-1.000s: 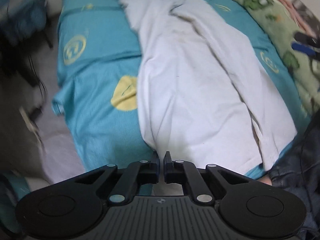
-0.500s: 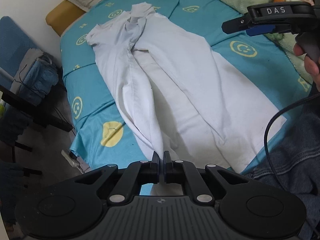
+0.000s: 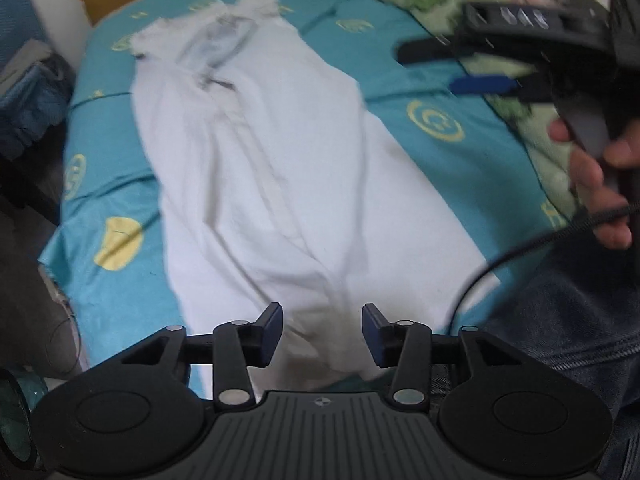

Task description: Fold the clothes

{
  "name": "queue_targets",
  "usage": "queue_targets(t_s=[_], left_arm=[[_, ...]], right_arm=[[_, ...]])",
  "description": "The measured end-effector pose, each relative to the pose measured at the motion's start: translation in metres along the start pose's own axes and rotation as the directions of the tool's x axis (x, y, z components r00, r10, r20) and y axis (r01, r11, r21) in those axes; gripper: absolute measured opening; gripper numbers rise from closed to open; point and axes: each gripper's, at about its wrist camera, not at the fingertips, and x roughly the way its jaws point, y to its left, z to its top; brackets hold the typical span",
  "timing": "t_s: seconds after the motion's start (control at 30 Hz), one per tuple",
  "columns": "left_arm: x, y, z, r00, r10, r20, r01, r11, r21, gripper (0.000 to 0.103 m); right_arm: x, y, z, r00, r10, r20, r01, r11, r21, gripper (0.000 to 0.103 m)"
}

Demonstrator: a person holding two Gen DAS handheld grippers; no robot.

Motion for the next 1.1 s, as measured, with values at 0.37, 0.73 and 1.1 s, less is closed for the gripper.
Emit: queue_targets(t_s=[0.37, 0.73, 1.1], left_arm=[[0.029, -0.018, 0.012, 0.999, 0.005, 0.038, -0.005, 1.000, 0.004, 0.043], [-0.004, -0.028, 0.001, 0.979, 0.059, 0.194, -0.084, 0.989, 0.125, 0.000], [0.025, -0.027, -0.012, 0.984, -0.175, 0.028, 0.172, 0.980, 0.096, 0.009]], right_arm=[[-0.004, -0.009, 0.003, 1.000, -0.004, 0.010, 0.003, 0.999, 0.045, 0.081], [-0.007, -0.016, 0.003, 1.000, 0.001, 0.009, -0.002, 0.997, 0.080, 0.081], [0.001, -0.026, 0.000, 0.999, -0.006, -0.036, 0.009, 0.996, 0.089, 0.081]])
